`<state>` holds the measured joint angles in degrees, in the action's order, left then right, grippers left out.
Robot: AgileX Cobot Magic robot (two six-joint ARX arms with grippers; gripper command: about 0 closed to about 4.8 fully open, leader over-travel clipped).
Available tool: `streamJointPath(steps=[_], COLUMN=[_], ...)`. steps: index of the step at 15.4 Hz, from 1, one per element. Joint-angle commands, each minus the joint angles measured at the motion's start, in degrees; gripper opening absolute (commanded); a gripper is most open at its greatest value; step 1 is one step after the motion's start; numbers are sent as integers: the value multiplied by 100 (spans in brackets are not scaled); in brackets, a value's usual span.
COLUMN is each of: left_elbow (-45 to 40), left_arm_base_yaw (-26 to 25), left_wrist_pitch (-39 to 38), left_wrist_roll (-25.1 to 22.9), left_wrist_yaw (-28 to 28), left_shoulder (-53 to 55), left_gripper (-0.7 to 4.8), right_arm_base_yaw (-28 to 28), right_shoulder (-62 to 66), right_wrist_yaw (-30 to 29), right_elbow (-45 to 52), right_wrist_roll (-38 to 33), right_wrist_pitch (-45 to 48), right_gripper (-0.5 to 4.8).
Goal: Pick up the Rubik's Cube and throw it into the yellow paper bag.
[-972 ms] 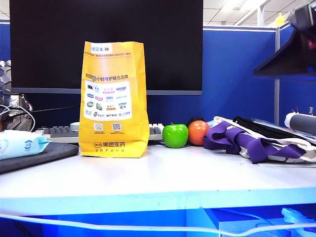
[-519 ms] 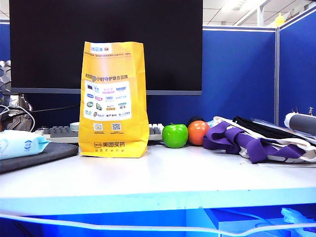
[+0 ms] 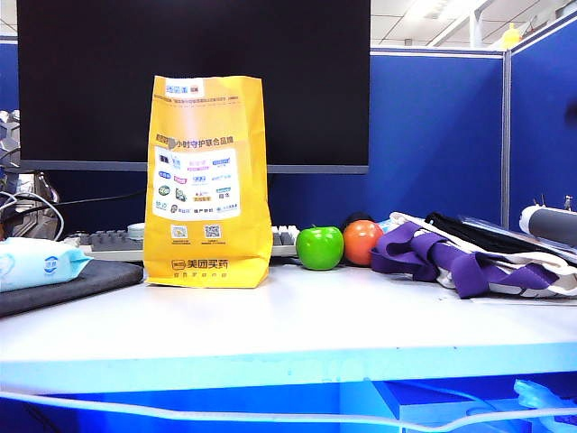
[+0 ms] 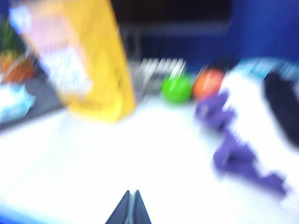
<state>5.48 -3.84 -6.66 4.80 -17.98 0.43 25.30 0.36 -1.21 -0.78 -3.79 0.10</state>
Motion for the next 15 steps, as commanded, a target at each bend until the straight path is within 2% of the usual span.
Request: streamJointPath(steps=[1, 4, 5, 15], left_elbow=[20, 20, 20, 20], left_arm_base_yaw=[4, 4, -2, 70], left_wrist_pitch=[72, 96, 66, 24], left_wrist_roll=[155, 199, 422, 422], left_wrist_yaw=[-28, -44, 39, -24], left_shoulder=[-4, -4, -4, -4], left_gripper=[26, 26, 26, 26], right_arm_base_yaw=[0, 2, 2, 0], right_shoulder=[-2, -2, -2, -2], right_wrist_yaw=[-42, -22, -33, -22], right_elbow=[61, 61, 61, 61], right_wrist_roll=[-72, -72, -72, -72], right_wrist_pitch=[48, 20, 4, -81], right_gripper=[-6, -6, -6, -6])
